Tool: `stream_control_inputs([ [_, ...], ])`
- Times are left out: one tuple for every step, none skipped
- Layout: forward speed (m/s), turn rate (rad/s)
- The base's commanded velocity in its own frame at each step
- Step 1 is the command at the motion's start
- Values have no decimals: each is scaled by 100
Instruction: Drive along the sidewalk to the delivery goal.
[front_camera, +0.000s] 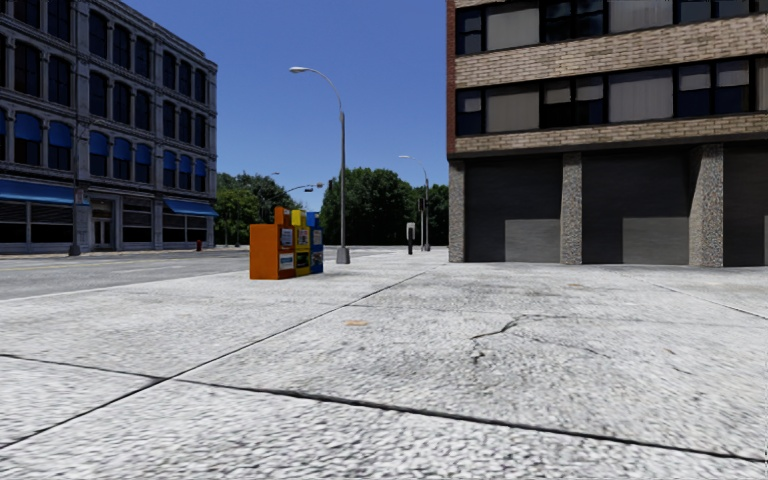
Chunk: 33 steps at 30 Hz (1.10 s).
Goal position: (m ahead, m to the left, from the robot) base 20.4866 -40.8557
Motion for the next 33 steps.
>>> stream_control_inputs([
  [200, 0],
  [200, 0],
  [200, 0],
  [200, 0],
  [200, 0],
  [200, 0],
  [200, 0],
  [200, 0],
  [200, 0],
  [200, 0],
  [200, 0],
  [200, 0],
  [200, 0],
  [200, 0],
  [200, 0],
  [200, 0],
  [200, 0],
  [200, 0],
  [200, 0],
  [200, 0],
  [200, 0],
  [200, 0],
  [200, 0],
  [200, 0],
  [200, 0],
  [200, 0],
  [200, 0],
  [200, 0],
  [200, 0],
  [200, 0],
  [200, 0],
  [200, 0],
  [200, 0],
])
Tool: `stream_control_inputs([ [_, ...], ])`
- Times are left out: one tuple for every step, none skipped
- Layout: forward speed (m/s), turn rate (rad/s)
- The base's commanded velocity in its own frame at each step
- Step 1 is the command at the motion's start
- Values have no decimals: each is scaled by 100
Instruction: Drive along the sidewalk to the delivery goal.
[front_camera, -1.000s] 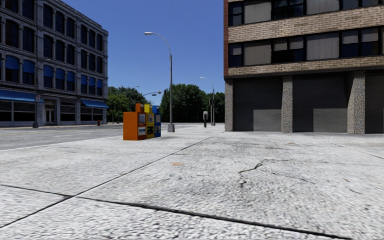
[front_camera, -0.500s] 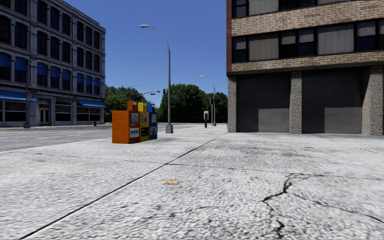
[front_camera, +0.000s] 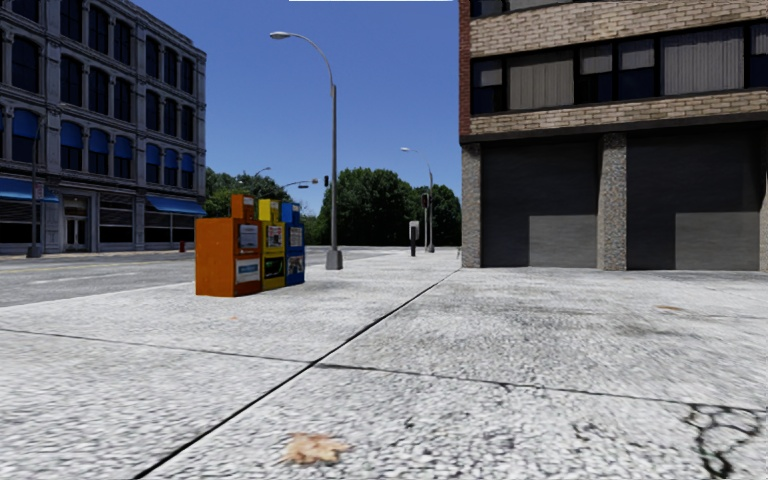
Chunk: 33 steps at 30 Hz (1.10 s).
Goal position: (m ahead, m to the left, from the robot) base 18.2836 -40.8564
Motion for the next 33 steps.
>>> stream_control_inputs([
  [200, 0],
  [200, 0],
  [200, 0],
  [200, 0],
  [200, 0],
  [200, 0],
  [200, 0],
  [200, 0],
  [200, 0],
  [200, 0],
  [200, 0],
  [200, 0],
  [200, 0],
  [200, 0],
  [200, 0],
  [200, 0],
  [200, 0],
  [200, 0],
  [200, 0],
  [200, 0],
  [200, 0],
  [200, 0],
  [200, 0],
  [200, 0],
  [200, 0],
  [200, 0],
  [200, 0],
  [200, 0],
  [200, 0],
  [200, 0],
  [200, 0],
  [200, 0],
  [200, 0],
])
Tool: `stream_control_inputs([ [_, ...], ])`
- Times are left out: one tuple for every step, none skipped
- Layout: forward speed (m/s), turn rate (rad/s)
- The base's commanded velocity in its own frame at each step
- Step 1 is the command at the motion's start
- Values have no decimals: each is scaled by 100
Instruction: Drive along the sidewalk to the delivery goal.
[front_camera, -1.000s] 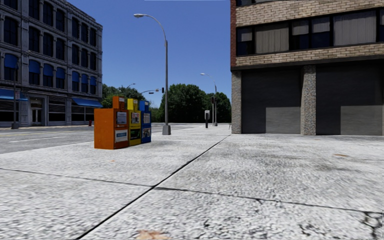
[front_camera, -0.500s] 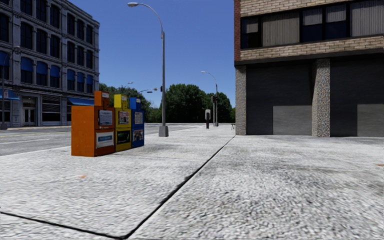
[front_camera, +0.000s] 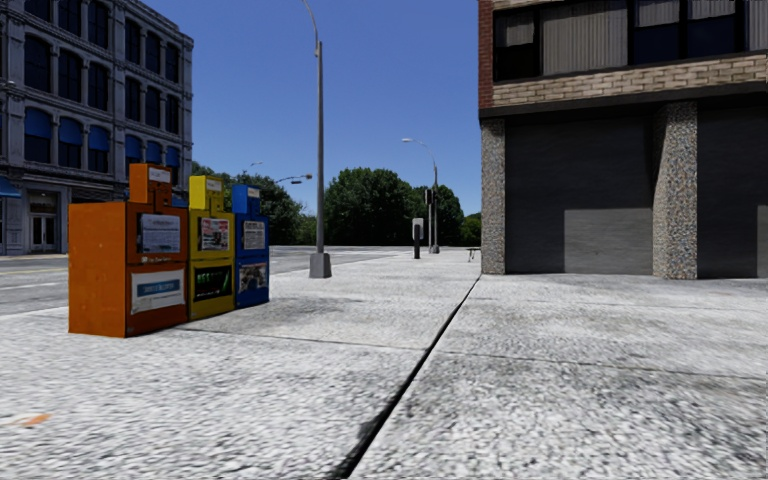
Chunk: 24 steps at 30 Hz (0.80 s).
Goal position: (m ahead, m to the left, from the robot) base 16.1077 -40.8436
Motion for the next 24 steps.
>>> stream_control_inputs([
  [200, 0],
  [200, 0],
  [200, 0],
  [200, 0],
  [200, 0],
  [200, 0],
  [200, 0],
  [200, 0],
  [200, 0],
  [200, 0],
  [200, 0],
  [200, 0],
  [200, 0],
  [200, 0],
  [200, 0],
  [200, 0],
  [200, 0],
  [200, 0],
  [200, 0],
  [200, 0],
  [200, 0],
  [200, 0],
  [200, 0],
  [200, 0],
])
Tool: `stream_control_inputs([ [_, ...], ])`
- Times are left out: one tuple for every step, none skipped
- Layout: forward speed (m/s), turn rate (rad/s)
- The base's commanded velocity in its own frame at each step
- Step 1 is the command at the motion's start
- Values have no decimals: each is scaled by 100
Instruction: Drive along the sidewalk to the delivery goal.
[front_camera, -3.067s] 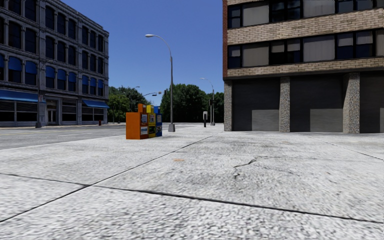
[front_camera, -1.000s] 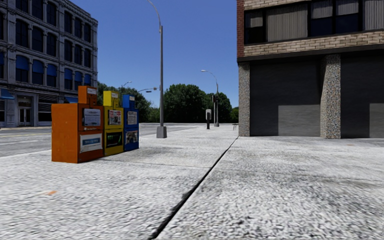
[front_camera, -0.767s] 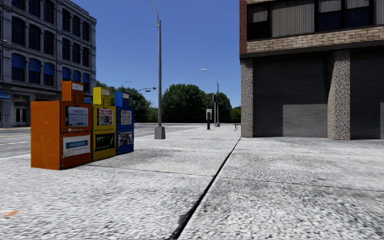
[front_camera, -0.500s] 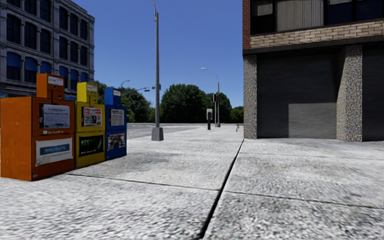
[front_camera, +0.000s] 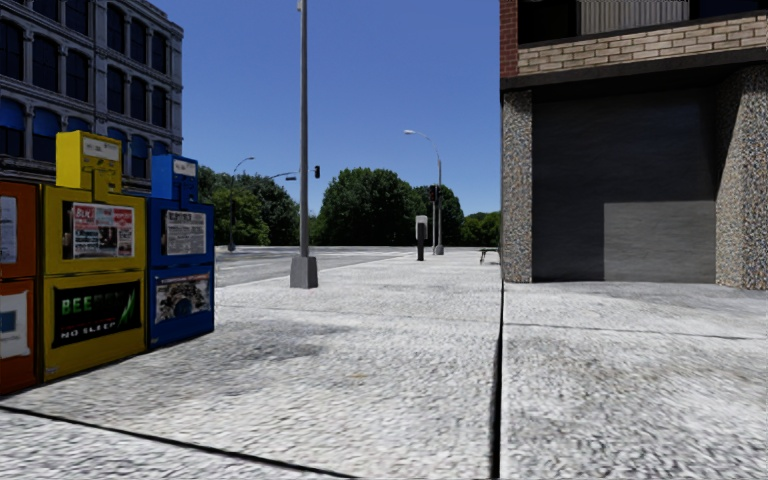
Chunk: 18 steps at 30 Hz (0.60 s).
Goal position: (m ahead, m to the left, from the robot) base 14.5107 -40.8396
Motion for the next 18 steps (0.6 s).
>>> stream_control_inputs([
  [200, 0],
  [200, 0],
  [200, 0],
  [200, 0],
  [200, 0],
  [200, 0],
  [200, 0],
  [200, 0],
  [200, 0],
  [200, 0],
  [200, 0],
  [200, 0],
  [200, 0],
  [200, 0],
  [200, 0],
  [200, 0],
  [200, 0],
  [200, 0],
])
